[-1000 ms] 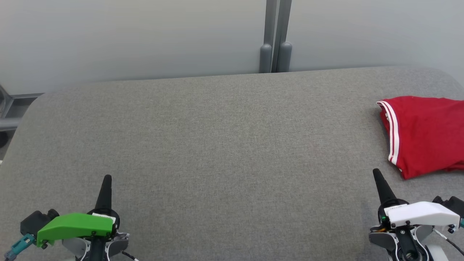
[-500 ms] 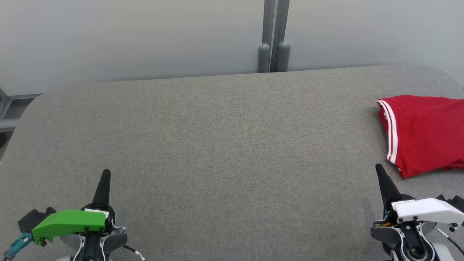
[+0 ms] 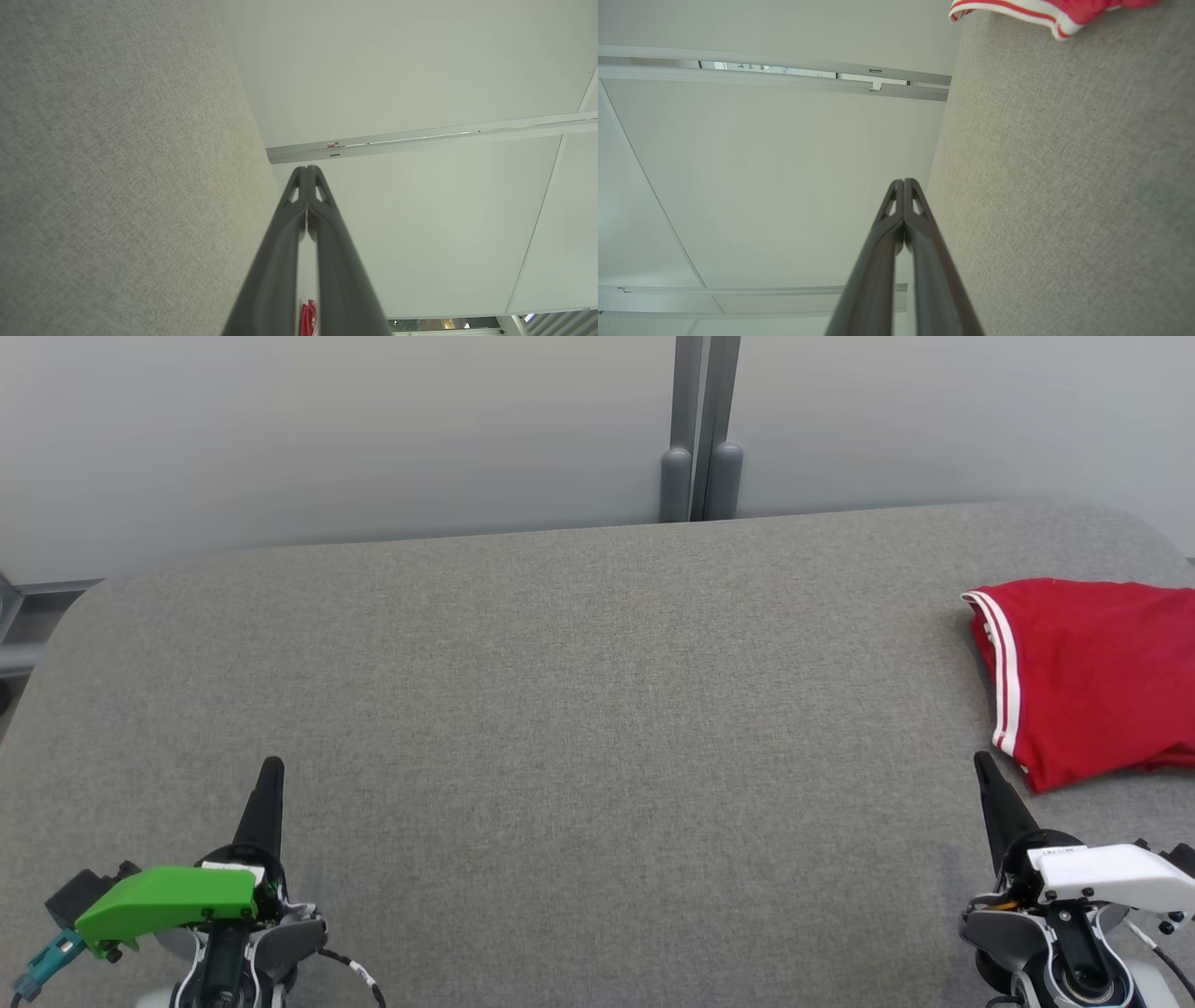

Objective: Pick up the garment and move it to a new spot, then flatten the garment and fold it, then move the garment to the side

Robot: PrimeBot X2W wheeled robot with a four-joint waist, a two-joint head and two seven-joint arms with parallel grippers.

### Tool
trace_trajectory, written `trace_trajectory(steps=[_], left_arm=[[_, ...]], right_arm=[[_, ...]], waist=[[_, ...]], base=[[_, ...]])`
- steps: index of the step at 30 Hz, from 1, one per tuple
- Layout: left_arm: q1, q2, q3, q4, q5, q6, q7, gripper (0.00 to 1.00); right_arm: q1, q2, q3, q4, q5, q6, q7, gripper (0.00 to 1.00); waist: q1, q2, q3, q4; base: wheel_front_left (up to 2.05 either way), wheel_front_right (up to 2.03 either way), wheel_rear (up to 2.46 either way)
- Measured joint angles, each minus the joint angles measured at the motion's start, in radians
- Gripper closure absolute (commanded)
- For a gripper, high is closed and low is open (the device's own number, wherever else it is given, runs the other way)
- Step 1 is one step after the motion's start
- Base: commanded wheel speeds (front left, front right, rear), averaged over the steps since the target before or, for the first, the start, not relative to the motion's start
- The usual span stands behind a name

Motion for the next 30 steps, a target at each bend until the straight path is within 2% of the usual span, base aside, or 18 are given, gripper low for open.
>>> trace_trajectory(steps=[21,30], left_arm=[[-0.025,-0.007,0.023,0.000,-0.134,-0.009,0.040,1.00],[-0.030,-0.008,0.023,0.000,-0.138,-0.010,0.042,1.00]], right_arm=[[-0.014,-0.001,-0.019,-0.004,0.131,0.000,0.025,1.00],[-0.014,-0.001,-0.019,-0.005,0.132,0.000,0.025,1.00]], waist=[[0.0000,0.0000,0.002,-0.008],[0.0000,0.0000,0.002,-0.008]], base=[[0.00,0.00,0.00],[0.00,0.00,0.00]])
